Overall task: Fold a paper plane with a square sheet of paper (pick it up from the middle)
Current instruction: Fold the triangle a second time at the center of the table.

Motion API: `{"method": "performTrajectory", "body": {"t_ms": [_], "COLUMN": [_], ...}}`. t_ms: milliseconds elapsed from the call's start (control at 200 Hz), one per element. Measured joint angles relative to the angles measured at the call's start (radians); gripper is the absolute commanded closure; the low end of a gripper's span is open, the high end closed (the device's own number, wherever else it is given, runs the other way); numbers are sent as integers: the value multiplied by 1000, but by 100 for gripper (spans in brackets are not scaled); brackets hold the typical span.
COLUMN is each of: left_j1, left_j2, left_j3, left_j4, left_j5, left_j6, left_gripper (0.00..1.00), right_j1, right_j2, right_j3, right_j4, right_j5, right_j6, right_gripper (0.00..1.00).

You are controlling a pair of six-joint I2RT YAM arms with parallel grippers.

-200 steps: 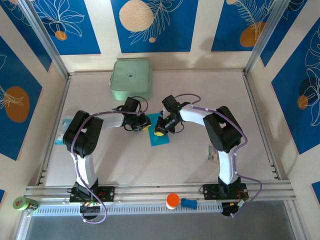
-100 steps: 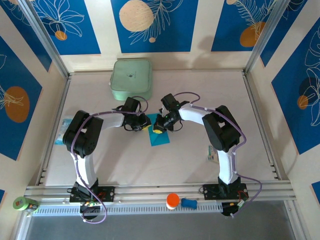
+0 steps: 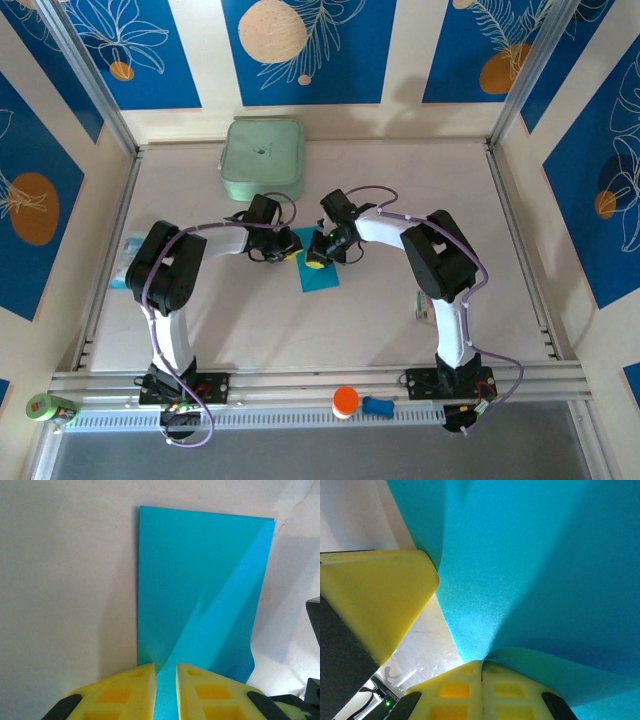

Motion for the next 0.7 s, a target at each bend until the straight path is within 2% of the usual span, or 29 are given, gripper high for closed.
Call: {"method": "performTrajectory", "body": {"t_ms": [700], "left_j1": [0], "left_j2": [0], "left_j3": [0], "left_j4": [0], "left_j5": [0], "left_j6": [0], "left_gripper": [79], "right_j1": [3], "right_j2": [24], "right_j3": [12], "right_j4": [8], "right_j5": [4], "right_j6": [17], "right_gripper": [100]}}
